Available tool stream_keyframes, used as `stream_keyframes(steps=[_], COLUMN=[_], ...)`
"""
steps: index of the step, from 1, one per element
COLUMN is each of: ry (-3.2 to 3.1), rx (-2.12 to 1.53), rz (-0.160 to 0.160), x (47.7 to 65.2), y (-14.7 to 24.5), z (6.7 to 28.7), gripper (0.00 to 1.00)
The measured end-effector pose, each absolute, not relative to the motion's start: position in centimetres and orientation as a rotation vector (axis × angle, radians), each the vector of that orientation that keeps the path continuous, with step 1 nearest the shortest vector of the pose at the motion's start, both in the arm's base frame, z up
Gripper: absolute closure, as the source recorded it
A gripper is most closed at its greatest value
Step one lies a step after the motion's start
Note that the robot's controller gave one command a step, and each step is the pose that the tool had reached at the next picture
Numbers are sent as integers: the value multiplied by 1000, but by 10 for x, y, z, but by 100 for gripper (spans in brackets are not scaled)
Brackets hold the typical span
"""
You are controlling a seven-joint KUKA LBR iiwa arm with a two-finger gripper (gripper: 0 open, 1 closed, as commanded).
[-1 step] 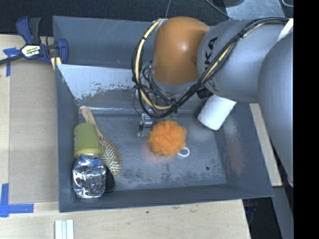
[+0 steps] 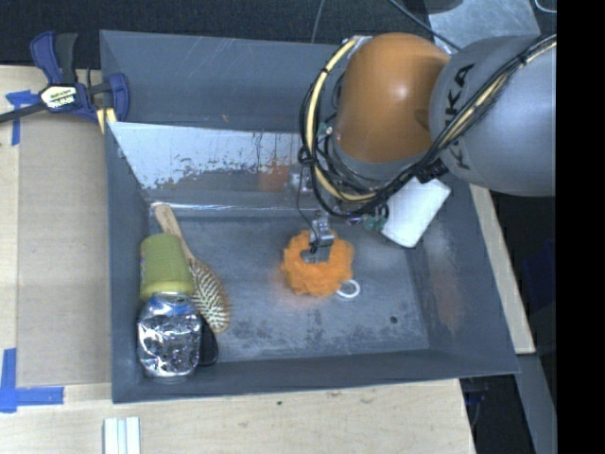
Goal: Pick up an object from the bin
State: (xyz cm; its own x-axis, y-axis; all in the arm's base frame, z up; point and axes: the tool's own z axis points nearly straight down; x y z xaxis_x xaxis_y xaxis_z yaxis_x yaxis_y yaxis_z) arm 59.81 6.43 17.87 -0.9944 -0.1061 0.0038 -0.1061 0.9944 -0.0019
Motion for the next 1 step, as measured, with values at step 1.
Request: stream_keyframes(steps=[1], ry=[-3133], rx=[192], rz=[10], x=[544], y=[-34], z=[202], gripper=[0])
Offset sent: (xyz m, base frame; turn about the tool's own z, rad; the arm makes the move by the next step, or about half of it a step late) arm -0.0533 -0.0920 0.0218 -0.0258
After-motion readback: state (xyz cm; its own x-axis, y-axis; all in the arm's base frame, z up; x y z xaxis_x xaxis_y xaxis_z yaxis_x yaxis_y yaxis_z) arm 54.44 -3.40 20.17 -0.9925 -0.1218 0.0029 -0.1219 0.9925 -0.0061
